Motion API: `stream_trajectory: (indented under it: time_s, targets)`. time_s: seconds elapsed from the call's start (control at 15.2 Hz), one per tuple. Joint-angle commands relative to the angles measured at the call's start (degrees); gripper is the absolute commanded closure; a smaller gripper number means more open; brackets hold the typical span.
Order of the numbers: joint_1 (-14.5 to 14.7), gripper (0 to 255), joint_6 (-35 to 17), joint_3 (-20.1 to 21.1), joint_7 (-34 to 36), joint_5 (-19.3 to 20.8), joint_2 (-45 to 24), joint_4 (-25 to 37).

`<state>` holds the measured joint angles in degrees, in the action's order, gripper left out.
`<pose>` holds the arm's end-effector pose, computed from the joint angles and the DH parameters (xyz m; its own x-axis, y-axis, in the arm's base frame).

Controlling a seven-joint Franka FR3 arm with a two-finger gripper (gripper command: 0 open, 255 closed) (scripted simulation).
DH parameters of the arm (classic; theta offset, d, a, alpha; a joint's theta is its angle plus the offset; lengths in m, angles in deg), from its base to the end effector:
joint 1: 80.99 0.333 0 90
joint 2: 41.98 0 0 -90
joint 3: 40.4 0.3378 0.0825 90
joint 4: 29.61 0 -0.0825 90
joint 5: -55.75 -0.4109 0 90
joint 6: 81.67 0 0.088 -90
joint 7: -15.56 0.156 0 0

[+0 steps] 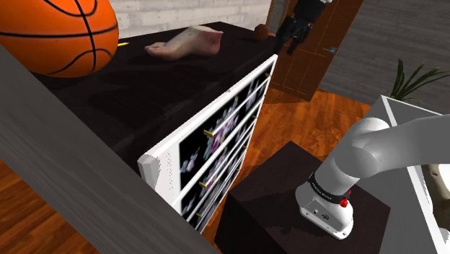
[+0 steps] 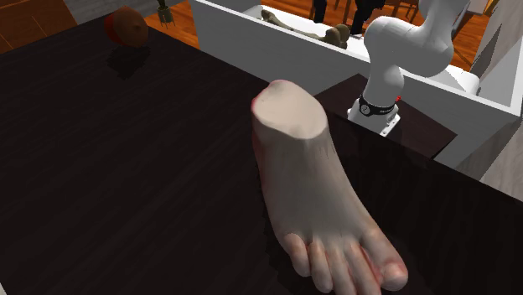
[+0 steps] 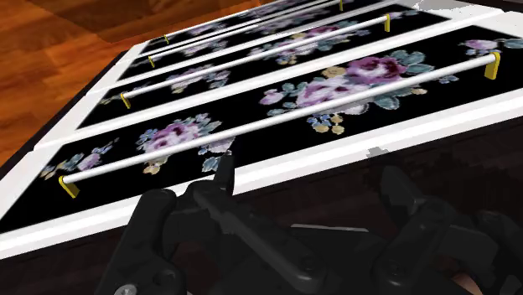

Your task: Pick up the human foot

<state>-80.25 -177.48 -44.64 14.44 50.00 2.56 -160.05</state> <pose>0.3394 -0.0130 0.6054 0.9843 -0.0389 0.1724 -0.0131 -0.9889 -0.1481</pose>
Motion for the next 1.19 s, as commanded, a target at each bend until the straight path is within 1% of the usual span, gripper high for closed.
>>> stream_trajectory:
  time_s: [0.0,0.26,0.59,0.86,1.12]
  targets:
    - [0.0,0,0.0,0.0,0.0,0.0,0.0,0.0]
    - [-1.9,0,-1.6,6.0,15.4,-5.9,-1.9,1.1]
    - [-4.5,0,-4.7,13.1,34.3,-11.9,-6.9,5.2]
    - [-7.1,0,-7.6,18.3,49.2,-15.0,-12.6,10.4]
    - [-10.0,0,-10.6,23.0,64.0,-16.1,-19.4,17.0]
